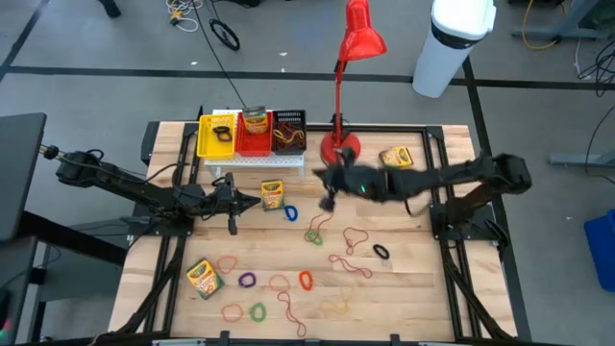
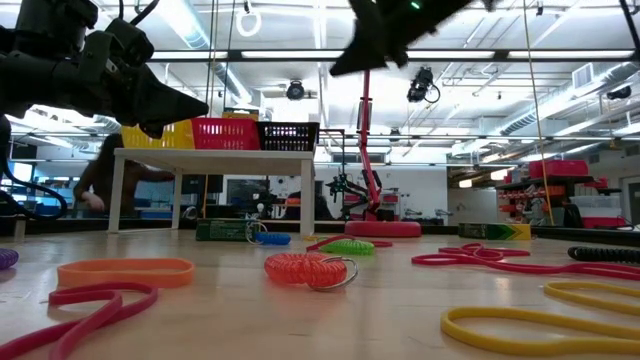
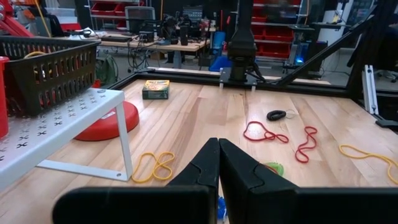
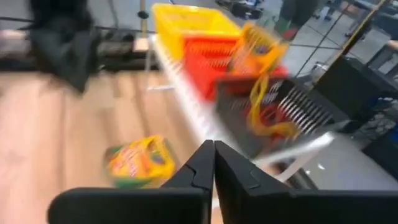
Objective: Pick & Place Office Desk Supplies
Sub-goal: Put the violet spring rubber band into the yellow bin on the shelf
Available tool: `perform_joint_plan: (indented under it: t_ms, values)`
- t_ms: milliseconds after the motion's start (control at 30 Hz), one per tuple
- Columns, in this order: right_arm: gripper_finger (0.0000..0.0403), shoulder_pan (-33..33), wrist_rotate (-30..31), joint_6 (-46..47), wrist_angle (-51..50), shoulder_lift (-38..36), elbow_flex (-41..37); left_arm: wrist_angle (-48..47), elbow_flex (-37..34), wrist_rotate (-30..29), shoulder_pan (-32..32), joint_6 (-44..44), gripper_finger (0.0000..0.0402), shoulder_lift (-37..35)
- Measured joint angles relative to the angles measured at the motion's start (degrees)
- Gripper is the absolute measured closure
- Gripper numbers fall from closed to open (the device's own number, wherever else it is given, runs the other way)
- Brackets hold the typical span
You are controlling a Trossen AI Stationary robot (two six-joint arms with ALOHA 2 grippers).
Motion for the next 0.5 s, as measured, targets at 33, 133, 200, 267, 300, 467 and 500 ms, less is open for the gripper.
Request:
perform_joint_plan:
  t_ms: [33, 133, 200, 267, 300, 467, 500]
  values:
    - [0.0373, 1.5, 0.8, 1.0, 3.0, -0.9, -3.9, -0.1, 0.0, 0.0, 0.0, 0.0, 0.0392, 0.0]
    - [0.0373, 5.3, 3.1, 3.3, 13.2, -2.4, -14.3, 0.0, 0.0, 0.0, 0.0, 0.0, 0.0392, 0.0]
    - [0.0384, 7.4, 3.7, 5.0, 20.3, -2.5, -20.3, 0.0, 0.0, 0.0, 0.0, 0.0, 0.0392, 0.0]
    - [0.0395, 9.4, 3.7, 5.8, 27.0, -2.5, -25.4, 0.2, 0.0, 0.0, 0.0, 0.0, 0.0392, 0.0]
    - [0.0397, 10.4, 3.7, 6.0, 29.9, -2.5, -27.6, 0.4, 0.0, 0.0, 0.0, 0.0, 0.0392, 0.0]
    - [0.038, 13.9, 3.8, 7.2, 42.5, -2.5, -35.9, 0.5, 0.0, 0.0, 0.0, -0.5, 0.0392, 0.0]
    - [0.0377, 14.2, 3.8, 6.9, 44.6, -2.5, -36.8, 0.5, 0.0, 0.0, 0.0, -0.5, 0.0392, 0.0]
